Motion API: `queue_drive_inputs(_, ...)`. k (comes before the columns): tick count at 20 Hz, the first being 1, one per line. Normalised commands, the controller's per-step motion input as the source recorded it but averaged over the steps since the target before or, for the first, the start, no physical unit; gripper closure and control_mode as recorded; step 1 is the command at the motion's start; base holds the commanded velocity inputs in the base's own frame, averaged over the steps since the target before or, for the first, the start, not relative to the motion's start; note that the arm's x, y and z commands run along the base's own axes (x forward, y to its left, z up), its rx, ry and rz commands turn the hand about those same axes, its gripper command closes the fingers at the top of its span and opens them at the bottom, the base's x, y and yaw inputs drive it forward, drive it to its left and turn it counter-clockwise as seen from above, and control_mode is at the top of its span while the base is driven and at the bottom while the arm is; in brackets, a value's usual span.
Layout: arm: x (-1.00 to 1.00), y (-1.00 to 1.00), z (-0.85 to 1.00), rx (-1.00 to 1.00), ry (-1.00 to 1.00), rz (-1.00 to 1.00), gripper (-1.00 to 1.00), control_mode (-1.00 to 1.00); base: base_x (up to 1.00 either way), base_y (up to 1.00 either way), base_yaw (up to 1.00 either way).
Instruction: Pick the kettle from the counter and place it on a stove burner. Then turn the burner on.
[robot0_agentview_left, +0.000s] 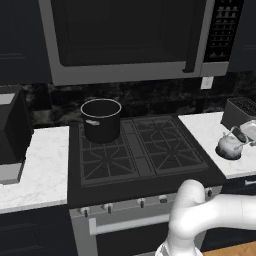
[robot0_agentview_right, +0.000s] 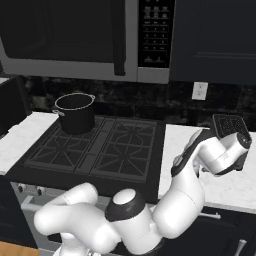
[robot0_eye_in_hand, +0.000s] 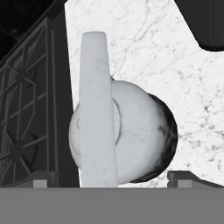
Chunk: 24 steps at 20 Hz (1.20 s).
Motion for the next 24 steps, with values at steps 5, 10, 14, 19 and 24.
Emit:
queue_drive_inputs(5,-0.07,0.0,0.02,0.0,0.0,0.0,-1.0,-1.0,0.0,0.0,0.0)
queue_drive_inputs(10,-0.09,0.0,0.1,0.0,0.0,0.0,-1.0,-1.0,0.0,0.0,0.0)
queue_drive_inputs(14,-0.05,0.0,0.11,0.0,0.0,0.0,-1.0,-1.0,0.0,0.0,0.0)
queue_drive_inputs(19,0.0,0.0,0.0,0.0,0.0,0.0,-1.0,-1.0,0.0,0.0,0.0)
queue_drive_inputs(24,0.04,0.03,-0.09,0.0,0.0,0.0,-1.0,-1.0,0.0,0.0,0.0)
